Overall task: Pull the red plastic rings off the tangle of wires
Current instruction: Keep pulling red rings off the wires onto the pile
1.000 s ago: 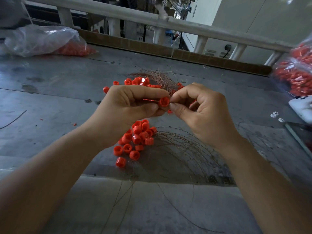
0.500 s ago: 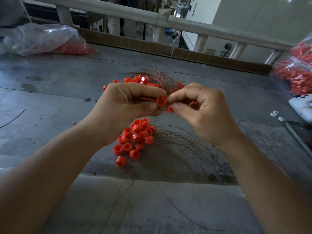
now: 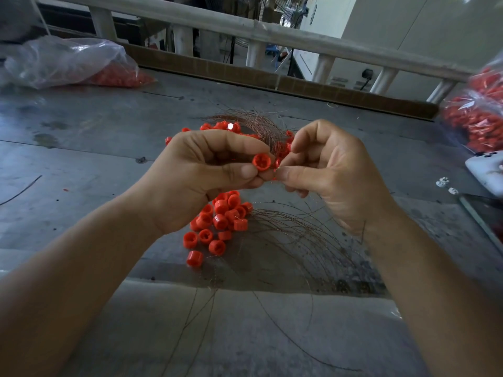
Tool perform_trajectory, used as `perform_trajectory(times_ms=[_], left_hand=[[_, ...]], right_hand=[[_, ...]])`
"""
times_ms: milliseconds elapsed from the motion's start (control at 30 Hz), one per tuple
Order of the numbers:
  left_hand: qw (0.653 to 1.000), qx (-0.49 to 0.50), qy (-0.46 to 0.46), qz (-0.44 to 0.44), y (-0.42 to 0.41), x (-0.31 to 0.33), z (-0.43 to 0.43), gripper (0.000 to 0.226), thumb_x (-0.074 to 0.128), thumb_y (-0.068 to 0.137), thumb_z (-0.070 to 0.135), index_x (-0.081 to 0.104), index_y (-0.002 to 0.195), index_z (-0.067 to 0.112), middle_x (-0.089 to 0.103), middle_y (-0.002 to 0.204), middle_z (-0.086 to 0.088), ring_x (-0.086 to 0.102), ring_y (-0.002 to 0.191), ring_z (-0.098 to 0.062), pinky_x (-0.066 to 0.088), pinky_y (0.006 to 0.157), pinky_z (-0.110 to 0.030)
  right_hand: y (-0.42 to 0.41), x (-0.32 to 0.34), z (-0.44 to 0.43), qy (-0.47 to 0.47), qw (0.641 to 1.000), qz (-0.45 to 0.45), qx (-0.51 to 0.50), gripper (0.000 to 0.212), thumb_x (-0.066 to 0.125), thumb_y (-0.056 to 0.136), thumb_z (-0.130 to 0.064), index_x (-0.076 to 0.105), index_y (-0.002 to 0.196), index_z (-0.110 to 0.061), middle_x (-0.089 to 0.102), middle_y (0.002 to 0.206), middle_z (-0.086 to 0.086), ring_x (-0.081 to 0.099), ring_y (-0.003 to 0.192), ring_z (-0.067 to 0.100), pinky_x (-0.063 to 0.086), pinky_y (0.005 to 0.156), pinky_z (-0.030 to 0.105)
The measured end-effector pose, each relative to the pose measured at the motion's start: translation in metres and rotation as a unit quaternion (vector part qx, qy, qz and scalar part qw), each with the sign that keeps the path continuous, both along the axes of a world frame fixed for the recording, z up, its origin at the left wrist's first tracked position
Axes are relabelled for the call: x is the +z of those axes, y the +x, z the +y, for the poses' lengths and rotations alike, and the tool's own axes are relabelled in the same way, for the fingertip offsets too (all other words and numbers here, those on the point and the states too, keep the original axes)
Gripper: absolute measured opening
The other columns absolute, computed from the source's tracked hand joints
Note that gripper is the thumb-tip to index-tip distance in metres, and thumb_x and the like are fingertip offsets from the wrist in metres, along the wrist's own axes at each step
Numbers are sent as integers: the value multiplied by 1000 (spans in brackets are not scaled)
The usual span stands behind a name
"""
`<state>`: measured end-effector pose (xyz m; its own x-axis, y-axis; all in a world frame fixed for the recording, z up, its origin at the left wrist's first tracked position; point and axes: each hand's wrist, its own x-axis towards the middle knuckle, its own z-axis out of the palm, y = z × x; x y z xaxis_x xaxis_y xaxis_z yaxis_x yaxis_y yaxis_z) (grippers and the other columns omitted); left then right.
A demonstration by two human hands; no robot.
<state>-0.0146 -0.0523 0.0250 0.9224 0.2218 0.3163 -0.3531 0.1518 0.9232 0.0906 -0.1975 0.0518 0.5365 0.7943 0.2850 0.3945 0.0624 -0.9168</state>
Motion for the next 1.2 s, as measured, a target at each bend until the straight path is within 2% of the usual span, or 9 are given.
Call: perform_trajectory(times_ms=[233,367,500,667,733,833,967,1100,1200], left_hand=[[999,-25,23,7,-1,-1,-2,20,67,61,15,75,79,17,73,79,-4,69,75,-12,53,64,-15],[999,-48,-8,16,0,-2,-3,15,70,64,9,74,78,15,72,78,-6,70,75,-12,53,63,-15],[999,-29,-11,29,1,-4,-2,17,67,63,9,74,77,14,72,78,-5,70,77,-14,53,65,-17],[999,-7,-12,34,1,-3,-2,22,59,68,1,74,78,13,72,79,-6,70,80,-17,54,67,-19],[999,-1,-12,35,0,-2,-3,23,58,68,0,74,77,13,72,79,-7,70,79,-17,54,67,-19],[999,6,-19,35,0,-1,-4,22,58,65,1,74,75,13,72,77,-7,70,78,-17,54,66,-18],[999,10,-24,35,0,-1,-4,22,58,65,2,74,75,13,72,77,-8,70,77,-17,54,65,-18],[999,5,-14,37,1,-2,-3,19,63,65,4,74,78,14,72,78,-7,70,78,-17,54,66,-18],[999,6,-10,36,1,-3,-2,22,61,67,3,75,78,15,72,78,-6,70,78,-16,54,66,-18]], right_hand=[[0,-4,4,-25,999,42,9,38,65,68,16,42,76,-13,61,55,-2,55,47,9,41,43,19],[2,-3,2,-40,998,42,22,31,71,65,5,47,75,-13,62,57,-3,59,52,9,46,47,19],[26,-2,-5,-35,996,17,-81,17,65,78,-1,56,78,-15,66,67,0,63,60,9,51,57,19],[59,-18,-10,-117,943,-160,-266,16,63,83,-10,61,73,-22,60,66,-9,56,61,4,45,59,15],[63,-28,-7,-185,918,-226,-267,8,62,83,-12,67,81,-19,55,66,-16,51,61,-2,42,61,16],[66,-39,-2,-237,907,-253,-239,13,60,84,-10,70,92,-15,57,74,-12,53,71,4,43,71,22],[70,-44,-1,-246,900,-273,-236,20,59,86,-8,69,100,-17,61,93,-2,53,85,8,39,77,18],[72,-47,2,-256,894,-301,-212,21,62,83,-7,70,99,-17,52,85,-10,46,70,0,30,65,5],[72,-51,4,-277,887,-308,-205,18,63,82,-11,69,99,-15,53,92,-5,49,81,7,33,76,14]])
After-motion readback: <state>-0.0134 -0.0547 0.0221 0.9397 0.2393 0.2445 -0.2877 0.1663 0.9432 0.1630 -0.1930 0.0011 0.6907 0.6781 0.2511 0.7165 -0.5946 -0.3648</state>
